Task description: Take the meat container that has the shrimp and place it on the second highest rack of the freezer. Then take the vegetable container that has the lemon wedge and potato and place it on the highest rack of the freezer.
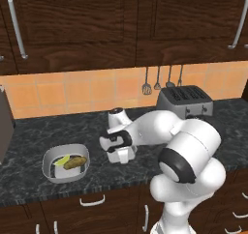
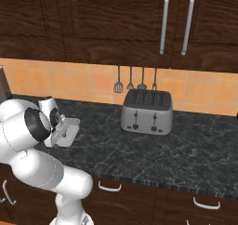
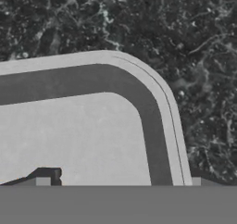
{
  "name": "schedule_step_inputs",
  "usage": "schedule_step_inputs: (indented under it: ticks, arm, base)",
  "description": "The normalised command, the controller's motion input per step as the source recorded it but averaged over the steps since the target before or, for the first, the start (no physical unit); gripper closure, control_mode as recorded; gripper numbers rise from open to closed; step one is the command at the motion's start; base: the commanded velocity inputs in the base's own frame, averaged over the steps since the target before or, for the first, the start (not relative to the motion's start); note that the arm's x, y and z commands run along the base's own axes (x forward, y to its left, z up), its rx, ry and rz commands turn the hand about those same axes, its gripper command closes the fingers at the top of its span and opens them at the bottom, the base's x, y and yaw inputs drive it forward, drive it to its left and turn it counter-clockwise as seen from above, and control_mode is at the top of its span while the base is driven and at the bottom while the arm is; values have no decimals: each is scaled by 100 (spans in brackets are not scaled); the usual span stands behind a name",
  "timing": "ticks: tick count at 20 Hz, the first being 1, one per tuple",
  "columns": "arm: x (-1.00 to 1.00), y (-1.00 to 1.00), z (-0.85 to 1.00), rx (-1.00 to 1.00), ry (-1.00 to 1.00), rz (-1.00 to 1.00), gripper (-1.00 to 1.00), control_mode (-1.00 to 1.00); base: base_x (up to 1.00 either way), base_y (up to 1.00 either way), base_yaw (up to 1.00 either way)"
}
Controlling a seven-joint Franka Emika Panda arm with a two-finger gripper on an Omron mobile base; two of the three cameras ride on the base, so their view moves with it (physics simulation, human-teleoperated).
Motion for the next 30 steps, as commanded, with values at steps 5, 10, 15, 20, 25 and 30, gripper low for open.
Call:
schedule_step_inputs:
  ticks: [5, 10, 15, 20, 25, 30]
  arm:
    - [2, 0, -4, 0, 0, 0, 100, -100]
    - [-5, 0, 2, 0, 0, 0, 100, -100]
    - [-34, -11, 52, 0, 0, 0, 100, -100]
    - [-31, -33, 99, 0, -2, -2, 100, -100]
    - [-41, -67, 97, 4, -6, -4, 100, -100]
    - [-80, -94, 87, 4, 0, 3, 100, -100]
  base:
    - [0, 0, 0]
    - [0, 0, 0]
    - [0, 0, 0]
    - [0, 0, 0]
    - [0, 0, 0]
    - [0, 0, 0]
